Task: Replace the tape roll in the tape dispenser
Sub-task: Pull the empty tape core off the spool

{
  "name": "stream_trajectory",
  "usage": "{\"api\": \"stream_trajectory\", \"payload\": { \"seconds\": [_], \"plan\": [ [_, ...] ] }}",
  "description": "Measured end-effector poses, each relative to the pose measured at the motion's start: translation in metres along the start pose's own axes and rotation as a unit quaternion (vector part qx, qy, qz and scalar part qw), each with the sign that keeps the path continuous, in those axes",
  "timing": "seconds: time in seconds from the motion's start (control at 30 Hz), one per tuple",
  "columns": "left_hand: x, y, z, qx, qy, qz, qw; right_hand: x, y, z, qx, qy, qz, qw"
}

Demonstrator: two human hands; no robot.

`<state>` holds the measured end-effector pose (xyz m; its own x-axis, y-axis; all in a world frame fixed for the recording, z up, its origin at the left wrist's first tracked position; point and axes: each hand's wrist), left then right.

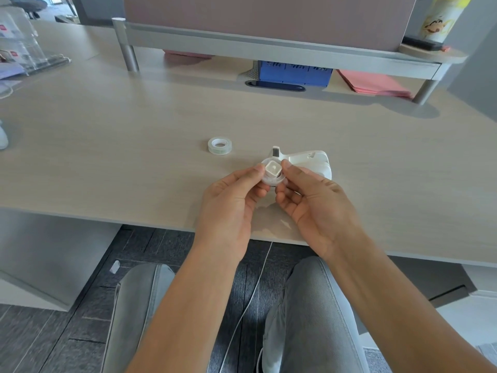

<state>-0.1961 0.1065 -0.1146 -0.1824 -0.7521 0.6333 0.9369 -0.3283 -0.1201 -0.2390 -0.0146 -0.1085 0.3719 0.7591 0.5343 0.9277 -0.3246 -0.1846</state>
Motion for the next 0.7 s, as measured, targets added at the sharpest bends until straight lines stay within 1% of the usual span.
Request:
{"api": "stream_trajectory", "payload": {
  "seconds": [0.1,0.13,0.17,0.23,0.27,0.37,0.43,0.53,0.7],
  "plan": [
    [0.001,0.0,0.0,0.003,0.005,0.005,1.0,0.0,0.0,0.0,-0.02,-0.026,0.002,0.999],
    [0.001,0.0,-0.001,0.008,0.012,0.008,1.0,-0.001,-0.001,0.0,-0.048,-0.071,0.01,0.996],
    [0.001,0.0,-0.002,0.016,0.022,0.011,1.0,-0.003,-0.002,-0.001,-0.09,-0.144,0.025,0.985],
    [0.001,0.0,-0.004,0.038,0.049,0.014,0.998,-0.009,-0.003,-0.004,-0.193,-0.288,0.058,0.936],
    [0.0,0.0,-0.005,0.048,0.061,0.014,0.997,-0.012,-0.004,-0.006,-0.232,-0.331,0.056,0.913],
    [-0.001,0.0,-0.008,0.066,0.088,0.017,0.994,-0.018,-0.006,-0.01,-0.29,-0.413,0.002,0.863],
    [-0.001,0.001,-0.01,0.072,0.098,0.021,0.992,-0.021,-0.003,-0.011,-0.312,-0.45,-0.015,0.837],
    [-0.001,0.001,-0.013,0.081,0.117,0.028,0.989,-0.023,0.0,-0.012,-0.322,-0.47,-0.016,0.822],
    [-0.003,0.0,-0.017,0.091,0.163,0.036,0.982,-0.025,-0.005,-0.011,-0.306,-0.475,-0.017,0.825]
  ]
}}
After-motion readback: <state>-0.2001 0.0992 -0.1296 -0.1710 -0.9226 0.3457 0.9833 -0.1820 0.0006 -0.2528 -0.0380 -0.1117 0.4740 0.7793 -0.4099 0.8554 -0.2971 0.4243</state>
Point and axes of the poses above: each hand's wrist, its own y-axis towards the middle knuckle, its own x-axis out of the palm, z = x × y, and after that the axes turned 3 degrees about -z, right-handed
